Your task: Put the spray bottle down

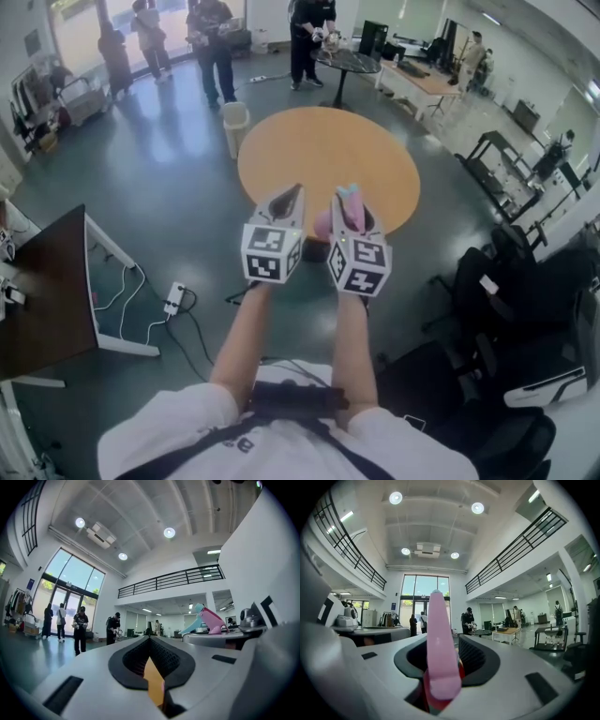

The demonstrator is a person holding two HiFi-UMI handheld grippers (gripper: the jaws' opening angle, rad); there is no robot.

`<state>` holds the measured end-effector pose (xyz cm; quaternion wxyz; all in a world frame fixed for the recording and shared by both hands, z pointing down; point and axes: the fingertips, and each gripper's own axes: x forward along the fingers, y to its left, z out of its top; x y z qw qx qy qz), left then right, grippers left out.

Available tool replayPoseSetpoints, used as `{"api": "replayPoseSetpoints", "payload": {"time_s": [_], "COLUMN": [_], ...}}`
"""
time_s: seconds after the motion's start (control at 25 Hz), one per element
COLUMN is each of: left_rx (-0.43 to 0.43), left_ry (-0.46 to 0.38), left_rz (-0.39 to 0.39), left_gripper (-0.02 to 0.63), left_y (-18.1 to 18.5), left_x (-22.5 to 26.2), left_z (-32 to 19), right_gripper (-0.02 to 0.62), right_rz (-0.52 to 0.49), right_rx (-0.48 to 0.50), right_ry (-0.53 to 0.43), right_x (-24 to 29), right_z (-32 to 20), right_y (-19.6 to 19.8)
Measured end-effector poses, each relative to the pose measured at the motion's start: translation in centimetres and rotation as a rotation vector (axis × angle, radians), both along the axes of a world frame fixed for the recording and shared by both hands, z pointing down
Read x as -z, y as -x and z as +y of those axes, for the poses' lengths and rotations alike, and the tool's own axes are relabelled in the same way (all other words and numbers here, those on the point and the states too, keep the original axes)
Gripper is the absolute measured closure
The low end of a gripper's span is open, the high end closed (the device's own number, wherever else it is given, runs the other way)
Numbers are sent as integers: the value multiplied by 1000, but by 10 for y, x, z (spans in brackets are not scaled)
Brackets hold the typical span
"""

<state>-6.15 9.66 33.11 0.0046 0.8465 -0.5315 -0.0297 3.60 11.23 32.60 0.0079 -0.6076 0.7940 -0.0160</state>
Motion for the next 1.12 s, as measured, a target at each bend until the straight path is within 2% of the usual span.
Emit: {"api": "replayPoseSetpoints", "payload": {"time_s": [0.16,0.36,0.52,0.64,0.72,0.96,1.12], "left_rx": [84,88,170,126,92,37,-1], "left_ry": [3,1,64,100,107,59,53], "left_rz": [-43,-80,-65,-55,-51,-27,23], "left_gripper": [605,604,604,604,604,604,604], "left_y": [3,-5,2,-2,-9,-20,-28], "left_x": [-9,-19,-29,-37,-41,-35,-22], "left_z": [-2,6,-8,-25,-38,-92,-152], "right_gripper": [416,416,416,416,416,417,417], "right_rz": [-10,-39,-43,-48,-33,-1,10], "right_rx": [14,10,23,76,64,7,26], "right_ry": [2,28,18,-27,-40,26,43], "right_x": [-5,-22,-21,-15,-16,-31,-29], "right_z": [3,6,-2,-13,-25,-79,-138], "right_y": [-4,-19,-27,-24,-27,-43,-42]}}
